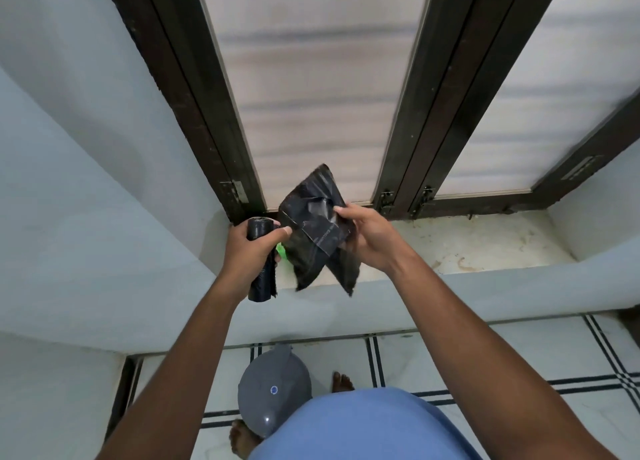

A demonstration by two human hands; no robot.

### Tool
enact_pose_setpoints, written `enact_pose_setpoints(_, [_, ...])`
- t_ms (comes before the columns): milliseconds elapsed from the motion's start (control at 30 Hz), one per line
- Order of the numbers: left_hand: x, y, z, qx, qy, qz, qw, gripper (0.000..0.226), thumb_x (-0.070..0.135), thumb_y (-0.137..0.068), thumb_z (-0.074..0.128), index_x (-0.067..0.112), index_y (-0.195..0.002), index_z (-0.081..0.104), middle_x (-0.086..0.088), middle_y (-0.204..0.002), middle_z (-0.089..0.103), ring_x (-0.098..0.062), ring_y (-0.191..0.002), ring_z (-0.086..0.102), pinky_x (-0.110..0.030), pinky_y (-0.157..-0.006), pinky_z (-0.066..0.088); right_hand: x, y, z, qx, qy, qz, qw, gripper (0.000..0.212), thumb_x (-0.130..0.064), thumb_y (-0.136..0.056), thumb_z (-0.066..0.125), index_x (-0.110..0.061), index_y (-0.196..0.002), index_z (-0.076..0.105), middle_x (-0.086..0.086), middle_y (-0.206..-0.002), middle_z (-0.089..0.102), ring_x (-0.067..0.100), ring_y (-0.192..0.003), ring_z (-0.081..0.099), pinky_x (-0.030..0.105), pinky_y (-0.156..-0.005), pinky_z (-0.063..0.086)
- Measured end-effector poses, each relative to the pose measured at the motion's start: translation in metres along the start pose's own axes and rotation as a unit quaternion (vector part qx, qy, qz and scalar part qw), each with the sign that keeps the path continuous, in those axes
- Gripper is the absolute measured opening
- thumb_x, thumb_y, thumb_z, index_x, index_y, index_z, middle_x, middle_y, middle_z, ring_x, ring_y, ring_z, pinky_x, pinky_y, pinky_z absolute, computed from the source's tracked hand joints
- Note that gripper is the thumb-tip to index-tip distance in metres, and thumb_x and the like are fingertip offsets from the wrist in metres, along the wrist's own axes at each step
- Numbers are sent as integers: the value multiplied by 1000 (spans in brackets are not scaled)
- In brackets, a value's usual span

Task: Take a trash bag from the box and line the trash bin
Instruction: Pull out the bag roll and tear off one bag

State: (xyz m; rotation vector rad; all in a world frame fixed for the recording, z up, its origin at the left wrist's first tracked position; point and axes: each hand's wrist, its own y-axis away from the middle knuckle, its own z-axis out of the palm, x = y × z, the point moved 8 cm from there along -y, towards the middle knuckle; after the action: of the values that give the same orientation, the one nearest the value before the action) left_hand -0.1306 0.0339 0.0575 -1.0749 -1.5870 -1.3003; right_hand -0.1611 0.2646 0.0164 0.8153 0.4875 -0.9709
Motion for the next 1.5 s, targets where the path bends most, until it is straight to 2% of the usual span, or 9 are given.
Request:
enact_pose_setpoints(133, [0,1,4,20,2,5,1000,29,24,-89,92,14,-112,78,-8,-83,73,-17,-59,67,-31,-62,59,-6,-20,-6,-19,-96,-8,995,29,-4,-108,56,-2,-135,69,15,-118,75,27,-102,75,38,-95,65])
enact_pose_setpoints(267, [-7,0,12,23,4,-4,1000,27,23,-91,91,14,-111,77,-11,-87,74,-17,-60,67,-31,-61,60,10,-24,-85,199,90,-4,976,24,-6,-111,52,-10,-123,73,22,-120,78,32,-103,78,38,-77,66])
enact_pose_setpoints(567, [-35,-3,41,3,5,-47,999,29,20,-88,92,7,-109,77,-9,-84,73,-22,-59,65,-40,-68,58,23,6,-158,388,535,-7,750,40,-29,-108,67,-8,-141,59,16,-131,69,39,-124,69,43,-91,59])
enact_pose_setpoints(700, [-42,0,45,-2,-2,-56,998,29,22,-89,92,8,-108,76,-8,-82,72,-20,-58,65,-38,-67,57,14,22,-123,389,665,-198,605,40,-21,-102,68,-13,-139,55,13,-139,58,32,-121,59,47,-98,55])
enact_pose_setpoints(967, [-47,7,41,-25,53,-80,995,23,25,-92,90,10,-99,74,-7,-86,72,-22,-60,62,-38,-67,55,65,7,-84,195,748,-95,627,57,-24,-105,56,-14,-160,52,12,-169,46,33,-158,39,52,-133,32])
enact_pose_setpoints(1100, [-42,12,44,-56,146,-92,983,26,29,-95,87,10,-96,68,-3,-73,64,-23,-67,62,-37,-69,56,70,31,-4,85,419,-36,903,58,-28,-84,60,-13,-141,63,2,-130,70,17,-117,65,41,-106,54])
enact_pose_setpoints(1167, [-42,8,41,-60,181,-98,977,40,39,-90,91,9,-98,67,-8,-82,63,-27,-78,66,-40,-75,57,89,39,35,-15,284,36,958,54,-24,-89,72,-17,-142,61,0,-118,76,12,-102,73,34,-91,60])
enact_pose_setpoints(1300, [-44,-2,23,-33,153,-110,981,94,65,-73,96,2,-134,65,-12,-110,72,-28,-104,78,-42,-85,64,87,45,55,-15,385,-43,922,64,-37,-90,93,-24,-144,63,3,-123,79,20,-100,81,39,-89,69])
enact_pose_setpoints(1500, [-57,-3,-2,-5,117,-146,982,50,66,-103,62,23,-126,73,-2,-123,76,-22,-117,68,-43,-93,50,81,45,32,45,398,-85,912,54,-32,-98,86,-21,-148,69,4,-120,77,30,-104,79,46,-85,71])
